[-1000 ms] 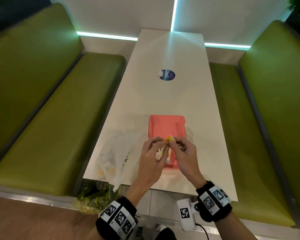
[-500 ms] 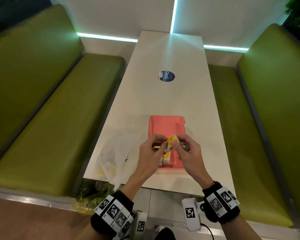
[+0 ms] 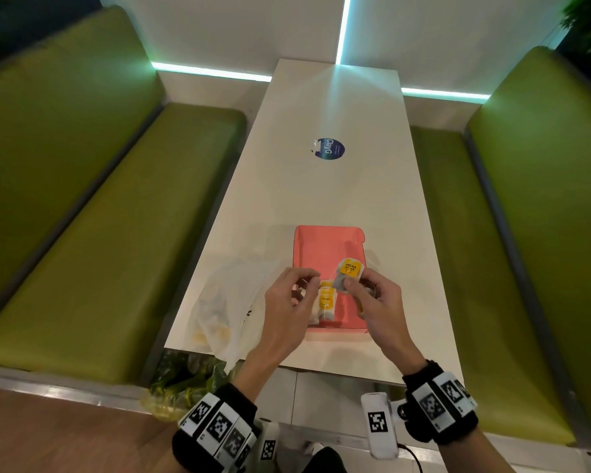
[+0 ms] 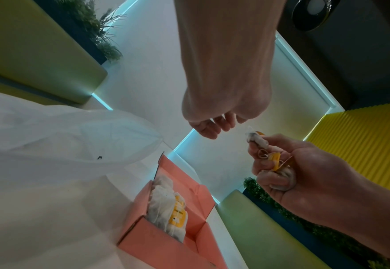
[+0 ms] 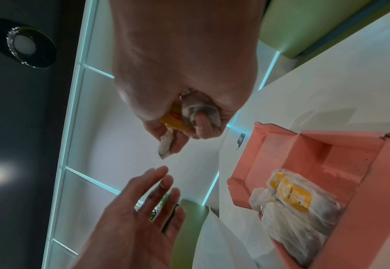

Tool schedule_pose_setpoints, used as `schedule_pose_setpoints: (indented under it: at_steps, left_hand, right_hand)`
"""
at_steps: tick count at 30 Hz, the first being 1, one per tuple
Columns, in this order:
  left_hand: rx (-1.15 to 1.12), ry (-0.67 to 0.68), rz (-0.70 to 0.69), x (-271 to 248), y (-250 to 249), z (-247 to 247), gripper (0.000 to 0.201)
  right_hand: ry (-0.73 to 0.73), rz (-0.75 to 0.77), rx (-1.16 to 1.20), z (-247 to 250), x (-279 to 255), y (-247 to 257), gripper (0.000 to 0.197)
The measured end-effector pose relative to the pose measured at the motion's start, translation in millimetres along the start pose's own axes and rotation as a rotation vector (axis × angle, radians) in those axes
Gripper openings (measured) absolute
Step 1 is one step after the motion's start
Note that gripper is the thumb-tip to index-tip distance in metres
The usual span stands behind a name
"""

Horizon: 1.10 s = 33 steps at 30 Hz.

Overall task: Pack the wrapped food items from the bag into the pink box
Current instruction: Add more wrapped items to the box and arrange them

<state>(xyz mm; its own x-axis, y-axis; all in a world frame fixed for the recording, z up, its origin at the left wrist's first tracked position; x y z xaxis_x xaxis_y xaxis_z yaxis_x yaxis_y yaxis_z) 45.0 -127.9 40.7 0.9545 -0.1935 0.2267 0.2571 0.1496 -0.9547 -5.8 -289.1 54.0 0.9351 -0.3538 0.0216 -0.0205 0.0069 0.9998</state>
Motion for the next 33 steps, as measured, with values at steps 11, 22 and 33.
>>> schedule_pose_setpoints:
  at_steps: [11,22,33]
  left_hand:
    - [-0.135,0.127,0.005,-2.9,-10.7,-17.9,0.01]
    - [-0.041,-0.015,-0.13,-11.0,-14.4,-9.6,0.011]
    - [0.443,-0.006,-0.62,-29.0,-23.6,-19.3,0.008]
  right_hand:
    - [-0.019,-0.063,0.05,1.0,-4.6,-2.2,0.013]
    - [-0.076,-0.214,0.211,-3.7,-5.7,-20.9,0.012]
    - [-0.084,-0.353,0.437,-8.9,-5.0,-30.7,0.015]
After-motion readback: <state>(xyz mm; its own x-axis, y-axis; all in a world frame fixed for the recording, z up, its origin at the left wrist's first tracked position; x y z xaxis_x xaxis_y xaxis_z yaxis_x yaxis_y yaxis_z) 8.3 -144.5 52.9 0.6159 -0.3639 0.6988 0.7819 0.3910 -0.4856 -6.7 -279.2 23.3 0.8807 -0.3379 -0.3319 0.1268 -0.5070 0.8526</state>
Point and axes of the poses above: each hand's wrist, its own x-axis towards the middle knuckle, its own z-axis out of the back of the hand, y = z × x, the point moved 8 cm from there along x, towards the middle knuckle
